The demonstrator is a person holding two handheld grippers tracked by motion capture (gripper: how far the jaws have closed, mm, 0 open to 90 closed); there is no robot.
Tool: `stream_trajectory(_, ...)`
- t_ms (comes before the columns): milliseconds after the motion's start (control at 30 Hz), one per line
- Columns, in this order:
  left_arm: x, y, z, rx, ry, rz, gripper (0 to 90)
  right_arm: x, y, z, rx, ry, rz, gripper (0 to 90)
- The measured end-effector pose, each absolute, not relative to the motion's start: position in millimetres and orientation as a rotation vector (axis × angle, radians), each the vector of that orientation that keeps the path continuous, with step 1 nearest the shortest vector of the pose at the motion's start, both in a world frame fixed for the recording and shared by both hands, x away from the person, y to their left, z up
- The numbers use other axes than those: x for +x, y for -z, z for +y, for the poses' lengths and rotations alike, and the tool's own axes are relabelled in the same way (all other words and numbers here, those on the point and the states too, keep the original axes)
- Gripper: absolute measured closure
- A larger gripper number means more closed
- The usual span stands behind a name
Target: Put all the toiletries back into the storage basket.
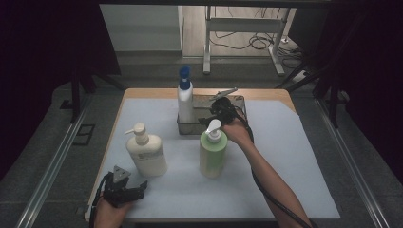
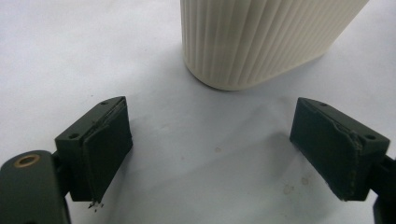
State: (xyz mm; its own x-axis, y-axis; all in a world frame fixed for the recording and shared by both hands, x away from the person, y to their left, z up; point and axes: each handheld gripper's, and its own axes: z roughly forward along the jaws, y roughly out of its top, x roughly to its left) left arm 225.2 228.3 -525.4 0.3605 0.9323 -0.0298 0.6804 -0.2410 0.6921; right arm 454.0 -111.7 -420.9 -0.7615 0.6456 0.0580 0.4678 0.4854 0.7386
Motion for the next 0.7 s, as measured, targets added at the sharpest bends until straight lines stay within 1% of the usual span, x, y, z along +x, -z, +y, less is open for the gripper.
stream_trajectory(133,225,525,228,2.007,-0.526,1.393,12.6,449,416,-119,0.958,-1.147,2.478,22.0)
stream_trajectory(233,225,525,228,2.008,-0.527,1.391,12.6,446,414,-123,0.949,-1.154,2.471,20.8)
stream_trajectory(300,225,526,228,2.008,-0.527,1.391,12.6,443,412,-129,0.932,-1.129,2.461,15.4)
stream_trajectory(500,225,526,228,2.007,-0.526,1.393,12.5,440,409,-141,0.934,-1.118,2.48,13.5)
stream_trajectory(700,225,526,228,2.008,-0.528,1.391,12.6,434,404,-154,0.938,-1.122,2.48,8.6)
